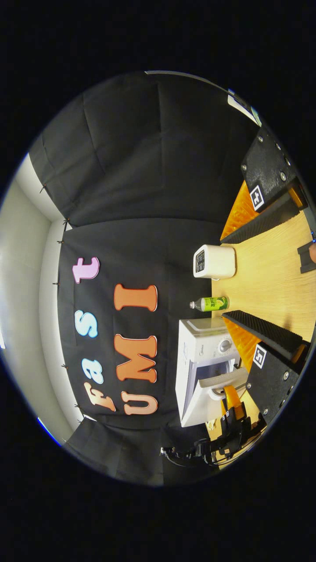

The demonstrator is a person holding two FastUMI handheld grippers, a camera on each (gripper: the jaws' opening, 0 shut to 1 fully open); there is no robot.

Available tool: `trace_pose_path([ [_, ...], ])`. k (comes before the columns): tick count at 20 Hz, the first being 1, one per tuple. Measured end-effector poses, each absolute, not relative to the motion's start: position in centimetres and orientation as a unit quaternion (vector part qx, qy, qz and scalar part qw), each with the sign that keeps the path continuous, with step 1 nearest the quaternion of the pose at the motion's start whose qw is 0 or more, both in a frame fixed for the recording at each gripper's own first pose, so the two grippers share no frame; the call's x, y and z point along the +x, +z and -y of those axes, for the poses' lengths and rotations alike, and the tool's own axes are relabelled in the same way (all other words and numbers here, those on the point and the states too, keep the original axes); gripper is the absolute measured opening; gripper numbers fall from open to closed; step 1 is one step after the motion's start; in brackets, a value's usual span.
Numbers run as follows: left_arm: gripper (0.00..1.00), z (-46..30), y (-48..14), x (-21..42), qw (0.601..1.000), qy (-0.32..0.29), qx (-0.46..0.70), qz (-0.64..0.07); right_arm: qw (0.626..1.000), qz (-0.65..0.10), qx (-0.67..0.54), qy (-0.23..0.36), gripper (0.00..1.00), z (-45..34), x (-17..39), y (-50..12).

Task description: Open the microwave oven with the left hand, put the food in, and close the microwave oven.

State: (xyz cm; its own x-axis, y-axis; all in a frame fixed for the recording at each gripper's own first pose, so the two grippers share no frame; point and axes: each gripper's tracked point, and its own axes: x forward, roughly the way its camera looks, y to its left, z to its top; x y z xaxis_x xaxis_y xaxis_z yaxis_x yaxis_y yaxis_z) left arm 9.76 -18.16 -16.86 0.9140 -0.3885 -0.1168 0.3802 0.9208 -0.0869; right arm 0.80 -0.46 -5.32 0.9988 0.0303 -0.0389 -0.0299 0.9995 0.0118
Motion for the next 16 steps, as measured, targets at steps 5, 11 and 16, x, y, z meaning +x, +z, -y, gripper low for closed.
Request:
trace_pose_path([
  [5,0.10,14.9,-16.6,5.2,0.970,-0.226,-0.036,-0.078,0.999,-0.012,0.009,0.032,0.94,-1.9,-0.2,-4.3],
  [11,0.10,10.1,-16.2,1.0,0.975,-0.209,-0.024,-0.073,0.998,-0.008,0.011,0.062,0.94,-6.0,-1.2,-3.8],
  [16,0.10,5.1,-16.2,-2.2,0.982,-0.172,-0.023,-0.073,0.996,-0.008,0.010,0.086,0.94,-9.3,-2.4,-3.6],
])
